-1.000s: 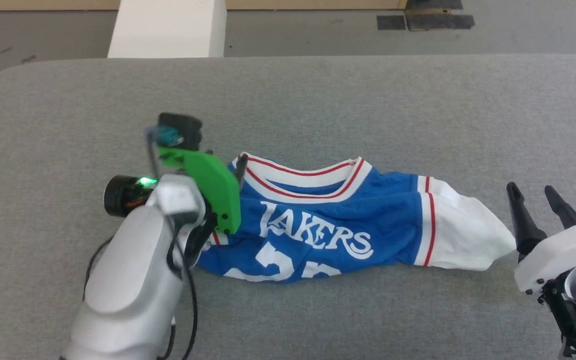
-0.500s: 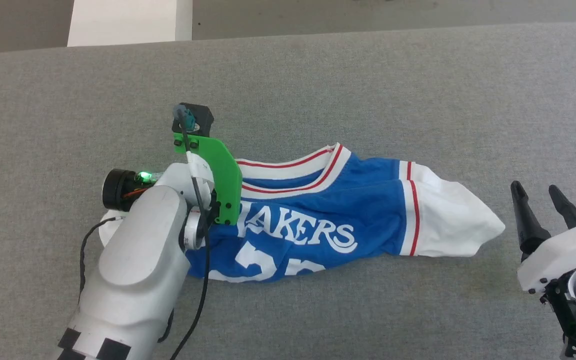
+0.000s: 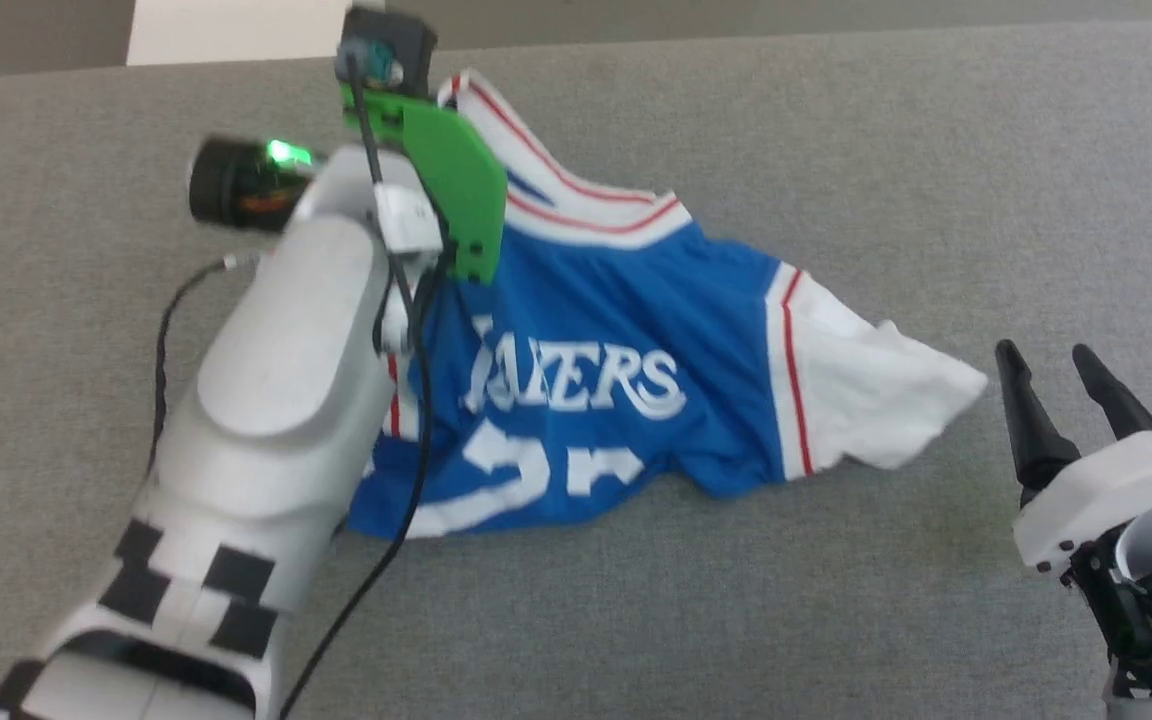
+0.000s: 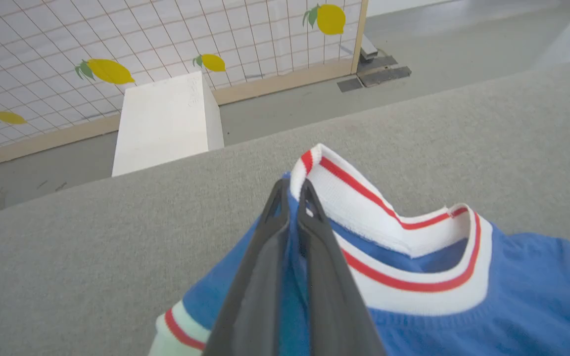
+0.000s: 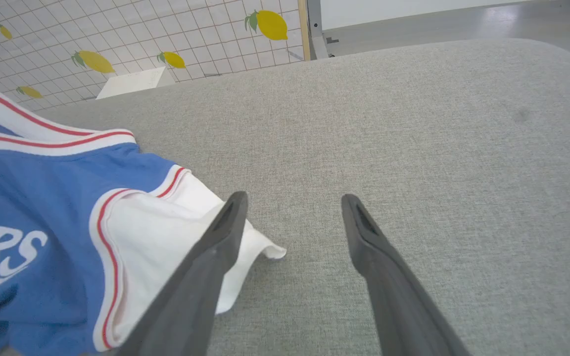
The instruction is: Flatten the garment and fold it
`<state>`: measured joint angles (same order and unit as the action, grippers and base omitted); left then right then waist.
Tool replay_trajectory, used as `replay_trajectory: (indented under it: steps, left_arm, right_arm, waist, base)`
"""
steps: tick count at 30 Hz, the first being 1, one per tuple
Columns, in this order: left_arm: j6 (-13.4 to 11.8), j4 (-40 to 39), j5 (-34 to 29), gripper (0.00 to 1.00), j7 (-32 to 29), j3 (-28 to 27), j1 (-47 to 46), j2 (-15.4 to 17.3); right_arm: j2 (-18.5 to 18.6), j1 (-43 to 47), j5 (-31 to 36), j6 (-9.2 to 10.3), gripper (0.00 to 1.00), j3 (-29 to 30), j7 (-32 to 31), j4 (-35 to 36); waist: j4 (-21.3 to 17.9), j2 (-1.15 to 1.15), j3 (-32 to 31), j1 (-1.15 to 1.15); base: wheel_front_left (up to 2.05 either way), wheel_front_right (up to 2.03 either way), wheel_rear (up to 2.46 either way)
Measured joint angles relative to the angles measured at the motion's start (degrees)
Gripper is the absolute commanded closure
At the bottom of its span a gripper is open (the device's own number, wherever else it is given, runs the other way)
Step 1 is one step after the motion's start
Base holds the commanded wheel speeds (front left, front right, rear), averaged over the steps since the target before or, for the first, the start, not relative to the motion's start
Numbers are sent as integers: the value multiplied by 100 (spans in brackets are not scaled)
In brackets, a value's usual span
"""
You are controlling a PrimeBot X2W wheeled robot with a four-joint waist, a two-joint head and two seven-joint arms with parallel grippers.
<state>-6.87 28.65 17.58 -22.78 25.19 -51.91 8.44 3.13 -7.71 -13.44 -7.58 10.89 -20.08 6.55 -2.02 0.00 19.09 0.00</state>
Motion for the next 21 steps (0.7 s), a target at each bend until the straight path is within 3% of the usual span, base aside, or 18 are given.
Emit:
replay_trajectory:
  steps: [8,9,10,11,15,17,21]
  left_arm:
    - [358,1021,-38,100,1074,158,-834,-364]
    - [403,1174,-23,95,1145,178,-862,-415]
    - [405,1313,68,23,1193,169,-874,-461]
    - [405,1429,111,0,1236,199,-887,-483]
    - [410,1838,250,0,1463,191,-967,-522]
    - [401,1953,569,0,1777,-88,-988,-524]
    - [140,1935,776,0,1876,-405,-970,-414]
  right_arm:
    - [57,-142,-51,0,0,-4,65,-11]
    - [62,-157,-62,0,0,-10,78,-29]
    - [64,-170,-76,0,0,-16,94,-46]
    - [65,-172,-77,0,0,-21,101,-58]
    - [80,-172,-77,0,0,-25,140,-134]
    - [101,-170,-74,0,0,-32,144,-177]
    - [103,-141,-56,1,0,-9,120,-175]
  waist:
    - [-191,0,383,1]
    - [-214,0,436,1]
    - [-235,0,484,1]
    - [-250,0,518,1]
    - [-272,0,592,1]
    - [-222,0,506,1]
    - [-85,0,345,1]
  base:
    - [0,0,0]
    - [0,0,0]
    - [0,0,0]
    - [0,0,0]
    - [0,0,0]
    - [0,0,0]
    - [0,0,0]
